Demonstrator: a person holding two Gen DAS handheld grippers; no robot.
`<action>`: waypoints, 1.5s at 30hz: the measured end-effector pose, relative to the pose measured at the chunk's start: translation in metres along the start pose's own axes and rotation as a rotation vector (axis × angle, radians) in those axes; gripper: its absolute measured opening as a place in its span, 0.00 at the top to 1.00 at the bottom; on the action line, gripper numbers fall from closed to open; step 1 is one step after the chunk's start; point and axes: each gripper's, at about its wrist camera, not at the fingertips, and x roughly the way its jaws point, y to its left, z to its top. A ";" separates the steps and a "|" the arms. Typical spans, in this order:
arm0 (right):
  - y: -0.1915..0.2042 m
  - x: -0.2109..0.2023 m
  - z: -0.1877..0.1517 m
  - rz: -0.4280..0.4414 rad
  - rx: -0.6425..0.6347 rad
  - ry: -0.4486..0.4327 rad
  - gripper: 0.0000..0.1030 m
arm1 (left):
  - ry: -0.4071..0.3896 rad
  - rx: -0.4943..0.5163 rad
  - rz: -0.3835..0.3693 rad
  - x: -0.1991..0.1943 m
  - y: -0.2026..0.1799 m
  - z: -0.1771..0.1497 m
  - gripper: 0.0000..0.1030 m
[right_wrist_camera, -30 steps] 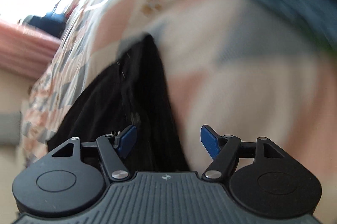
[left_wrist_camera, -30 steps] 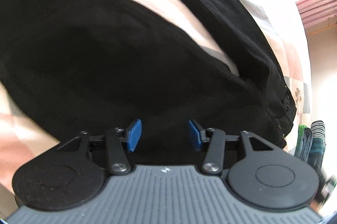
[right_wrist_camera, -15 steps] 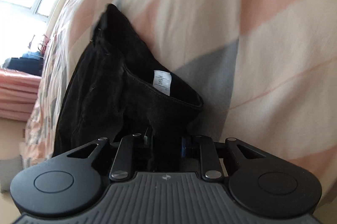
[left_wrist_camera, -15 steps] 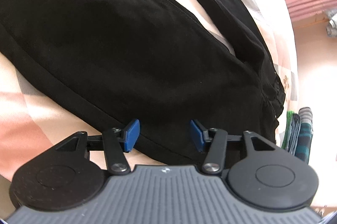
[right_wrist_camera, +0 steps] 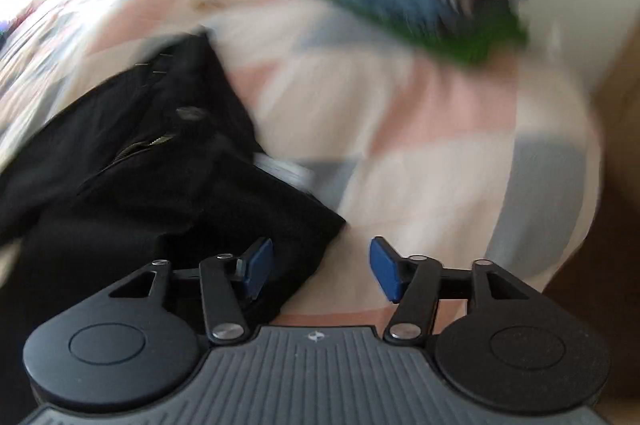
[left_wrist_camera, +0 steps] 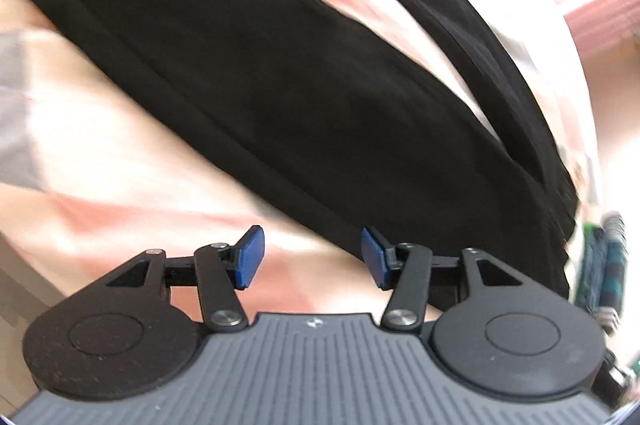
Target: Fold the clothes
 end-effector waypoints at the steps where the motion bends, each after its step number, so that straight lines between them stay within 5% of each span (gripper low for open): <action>1: 0.015 -0.005 -0.006 0.011 -0.071 -0.030 0.45 | -0.024 0.018 0.018 -0.002 0.002 0.003 0.53; 5: 0.065 0.009 -0.025 0.201 -0.279 -0.010 0.39 | -0.127 0.193 0.098 0.005 -0.015 0.015 0.53; 9: 0.078 0.030 -0.039 0.139 -0.460 0.056 0.32 | -0.068 0.271 0.158 0.038 -0.026 0.022 0.50; 15: 0.051 0.010 -0.012 0.111 -0.353 0.160 0.28 | -0.015 0.288 0.272 0.013 -0.037 0.005 0.50; 17: 0.042 -0.005 -0.008 0.147 -0.285 0.186 0.17 | -0.014 0.307 0.291 -0.006 -0.045 -0.011 0.41; 18: 0.038 -0.014 -0.006 0.168 -0.249 0.197 0.11 | -0.005 0.309 0.286 -0.011 -0.051 -0.019 0.37; 26: 0.025 -0.070 -0.010 0.284 -0.221 0.249 0.09 | 0.078 0.266 0.244 -0.050 -0.105 -0.094 0.37; 30: 0.012 -0.112 -0.015 0.350 -0.247 0.208 0.04 | 0.088 0.304 0.238 -0.073 -0.134 -0.129 0.36; 32: 0.002 -0.131 -0.017 0.381 -0.246 0.188 0.03 | 0.060 0.344 0.247 -0.090 -0.149 -0.143 0.35; 36: -0.016 -0.162 -0.018 0.410 -0.222 0.180 0.02 | -0.049 0.407 0.258 -0.130 -0.176 -0.174 0.11; 45: -0.039 -0.217 -0.031 0.468 -0.250 0.132 0.02 | -0.183 0.422 0.240 -0.210 -0.193 -0.216 0.04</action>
